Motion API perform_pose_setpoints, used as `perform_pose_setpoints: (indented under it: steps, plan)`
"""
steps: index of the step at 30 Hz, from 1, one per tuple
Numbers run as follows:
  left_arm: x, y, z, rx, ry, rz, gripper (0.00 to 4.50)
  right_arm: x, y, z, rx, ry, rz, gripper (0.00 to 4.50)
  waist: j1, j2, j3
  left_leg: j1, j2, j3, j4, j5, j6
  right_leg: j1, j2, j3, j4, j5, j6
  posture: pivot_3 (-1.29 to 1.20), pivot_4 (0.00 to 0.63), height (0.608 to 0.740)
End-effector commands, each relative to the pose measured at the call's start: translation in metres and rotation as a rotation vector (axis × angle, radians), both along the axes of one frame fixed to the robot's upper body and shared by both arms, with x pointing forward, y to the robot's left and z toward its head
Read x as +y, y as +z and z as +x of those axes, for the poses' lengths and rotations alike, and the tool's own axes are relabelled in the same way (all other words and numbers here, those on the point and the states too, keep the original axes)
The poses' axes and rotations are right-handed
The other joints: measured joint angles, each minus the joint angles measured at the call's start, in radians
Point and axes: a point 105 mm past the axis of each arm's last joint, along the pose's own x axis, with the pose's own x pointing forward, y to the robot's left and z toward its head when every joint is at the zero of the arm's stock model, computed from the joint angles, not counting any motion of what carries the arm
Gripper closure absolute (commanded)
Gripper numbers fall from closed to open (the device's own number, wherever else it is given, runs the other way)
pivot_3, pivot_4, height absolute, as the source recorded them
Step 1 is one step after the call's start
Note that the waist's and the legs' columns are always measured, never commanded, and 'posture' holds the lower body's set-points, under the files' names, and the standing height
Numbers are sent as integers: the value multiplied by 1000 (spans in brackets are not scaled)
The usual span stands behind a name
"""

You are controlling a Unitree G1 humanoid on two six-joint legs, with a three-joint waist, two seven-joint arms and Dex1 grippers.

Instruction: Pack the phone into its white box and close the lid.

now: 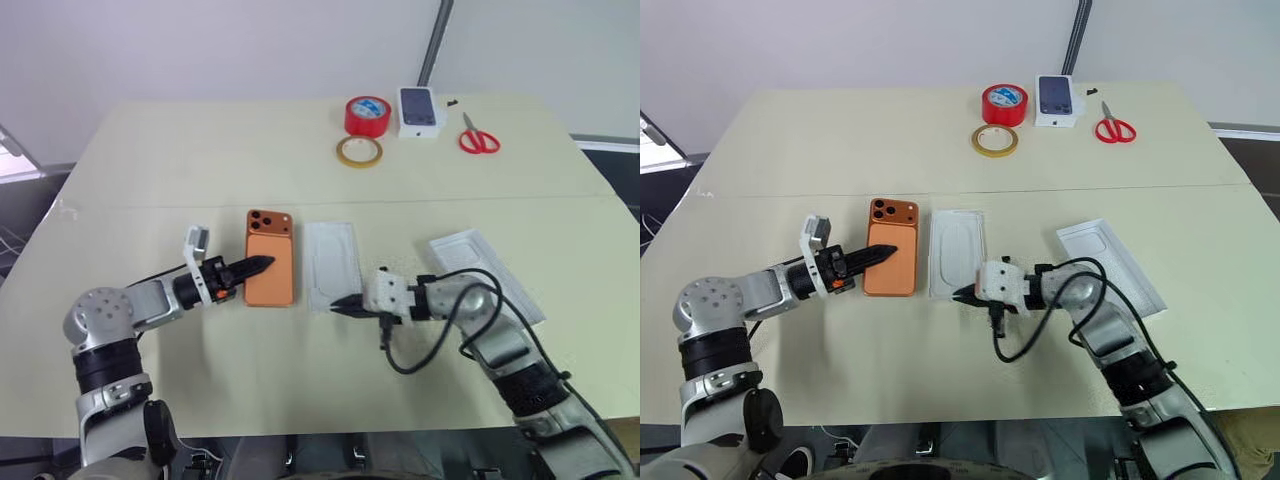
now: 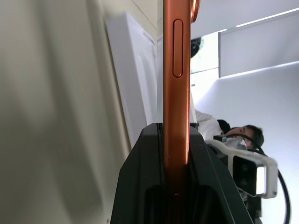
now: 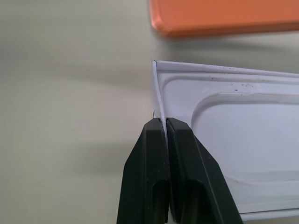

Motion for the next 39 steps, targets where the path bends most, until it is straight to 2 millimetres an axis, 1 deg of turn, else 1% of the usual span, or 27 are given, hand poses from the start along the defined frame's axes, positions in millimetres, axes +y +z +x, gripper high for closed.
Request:
perform_pose_setpoints:
  steps: [1, 4, 8, 11, 13, 16, 18, 20, 21, 24, 27, 29, 31, 32, 33, 38, 39]
  plan:
    - [-11, 25, 8, -96, -7, -38, 4500, 13, 5, 3, -30, -22, 5, 4439, 5, 0, 0, 0, 0, 0, 0, 0, 0, 0, 0, 0, 0, 0, 0, 0, 150, 740]
    - [-20, 27, 11, -104, -10, -51, 4500, 15, 3, 4, -25, -40, -1, 4439, 4, 0, 0, -1, -1, 0, 1, -1, 1, 0, 0, 0, -1, 0, 0, 0, 150, 740]
    - [-25, 19, 13, -87, -5, -47, 4500, 11, -3, 4, 3, -48, -29, 4439, -1, 0, 0, -1, 0, 0, 1, 0, 0, 0, 0, 0, -1, 0, 0, 0, 150, 740]
    - [-31, 13, 13, -79, -3, -43, 4500, 10, 3, 8, -9, -69, 6, 3509, 0, 0, 0, 0, 0, 0, 1, 0, 0, 0, 0, 0, 0, 0, 0, 0, 150, 740]
    - [-35, 12, 12, -81, -10, -45, 4500, 10, 13, 0, 10, -29, 49, 2686, 0, 0, 0, 0, 0, 0, 1, 0, 0, 0, 0, 0, 0, 0, 0, 0, 150, 740]
    - [-35, 12, 12, -84, -12, -47, 4500, 4, 31, -7, -5, -10, 119, 1229, 0, -1, 0, 0, 0, 0, 1, 0, 0, 0, 0, 0, 0, 0, 0, 0, 150, 740]
    - [-35, 12, 13, -84, -13, -40, 4500, -6, 41, -9, 3, -17, 164, 1229, 1, -1, 0, 0, 0, 0, 0, 0, 0, 0, 0, 0, -1, 0, 0, 0, 150, 740]
    - [-36, 12, 13, -83, -16, -45, 4500, -16, 45, -10, 17, -28, 170, 1229, 1, -1, 0, 0, 0, 0, 0, 0, 0, 0, 0, 0, -1, 0, 0, 0, 150, 740]
    - [-37, 12, 13, -83, -17, -47, 4500, -25, 45, -7, 11, -55, 161, 1229, 1, -1, 0, 0, 0, 0, 0, 0, 0, 1, 0, 0, -1, 0, 0, 0, 150, 740]
    - [-42, 11, 14, -76, -22, -58, 4500, -53, 45, 7, -8, -152, 135, 1229, 2, -1, 0, 0, 0, 0, 1, 0, 0, 1, 0, 0, -1, 0, 0, 0, 150, 740]
    - [-50, 5, 11, -58, -42, -52, 4500, -82, 51, 31, -53, -288, 148, 1229, 2, -1, 0, 0, 0, 0, 1, 0, 0, 1, 0, 0, -1, 0, 0, 0, 150, 740]
    - [-52, 4, 11, -50, -48, -58, 4500, -93, 53, 39, -66, -330, 158, 1229, 1, -1, 0, 0, 0, 0, 1, 0, 0, 1, 0, 0, -1, 0, 0, 0, 150, 740]
    - [-54, 1, 10, -29, -60, -57, 3492, -97, 50, 40, -76, -330, 134, 1199, -1, -1, 0, 0, 0, 0, 1, 0, 0, 1, 0, 0, -1, 0, 0, 0, 150, 740]
    - [-54, -1, 9, -24, -64, -49, 3189, -97, 49, 40, -75, -325, 129, 1199, -1, -1, 0, 0, 0, 0, 1, 0, 0, 1, 1, 0, 0, 0, 0, 0, 150, 740]
    - [-54, -1, 9, -21, -66, -43, 2622, -97, 48, 40, -74, -322, 128, 1199, -1, -1, 0, 0, 0, 0, 0, 0, 0, 1, 1, 0, 0, 0, 0, 0, 150, 740]
    - [-52, -1, 13, -40, -52, -10, 225, -88, 44, 40, -62, -307, 125, 1199, 1, -1, 0, 0, 1, 0, 1, 0, 0, 2, 1, 0, 0, 0, 0, 0, 150, 740]
    - [-51, -1, 14, -41, -51, -7, 53, -87, 44, 40, -66, -305, 126, 1199, 1, -1, 0, 1, 1, 0, 1, 0, 0, 2, 1, 0, 0, 0, 0, 0, 150, 740]
